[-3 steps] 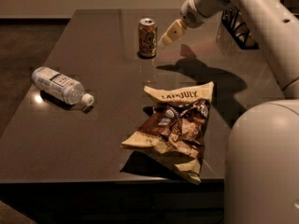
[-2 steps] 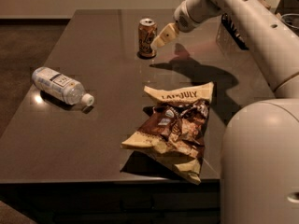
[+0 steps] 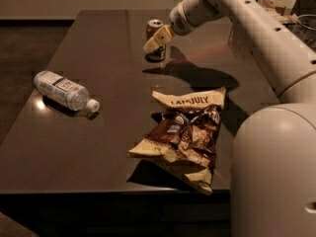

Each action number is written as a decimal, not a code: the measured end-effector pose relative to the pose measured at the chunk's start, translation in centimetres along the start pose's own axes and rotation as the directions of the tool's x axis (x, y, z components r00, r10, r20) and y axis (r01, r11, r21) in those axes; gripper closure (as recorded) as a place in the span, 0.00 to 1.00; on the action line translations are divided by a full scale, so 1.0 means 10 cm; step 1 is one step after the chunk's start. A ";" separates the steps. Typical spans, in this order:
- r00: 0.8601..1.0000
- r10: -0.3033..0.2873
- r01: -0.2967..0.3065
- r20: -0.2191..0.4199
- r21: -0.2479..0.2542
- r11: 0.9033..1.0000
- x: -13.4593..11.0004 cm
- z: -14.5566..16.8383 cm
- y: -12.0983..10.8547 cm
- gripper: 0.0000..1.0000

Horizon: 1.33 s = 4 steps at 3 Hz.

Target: Move orange can near blue plastic bottle

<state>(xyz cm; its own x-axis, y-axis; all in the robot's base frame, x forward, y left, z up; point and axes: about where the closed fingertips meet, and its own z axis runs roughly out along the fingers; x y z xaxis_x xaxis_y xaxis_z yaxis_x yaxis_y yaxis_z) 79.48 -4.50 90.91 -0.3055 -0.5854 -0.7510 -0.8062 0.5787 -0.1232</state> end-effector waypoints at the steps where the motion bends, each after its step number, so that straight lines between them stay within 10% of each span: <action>1: 1.000 0.000 0.001 0.017 -0.032 0.999 -0.10 0.09 0.11 0.05; 4: 0.997 -0.059 0.064 0.047 -0.135 0.989 -0.30 0.14 0.47 0.69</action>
Offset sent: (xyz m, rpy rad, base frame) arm -0.0022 0.0324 0.0111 0.0517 0.0169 0.0679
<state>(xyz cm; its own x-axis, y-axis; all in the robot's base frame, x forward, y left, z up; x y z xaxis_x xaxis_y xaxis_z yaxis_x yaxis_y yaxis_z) 77.31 0.76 91.73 -0.2334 -0.5907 -0.7724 -0.8851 0.4580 -0.0829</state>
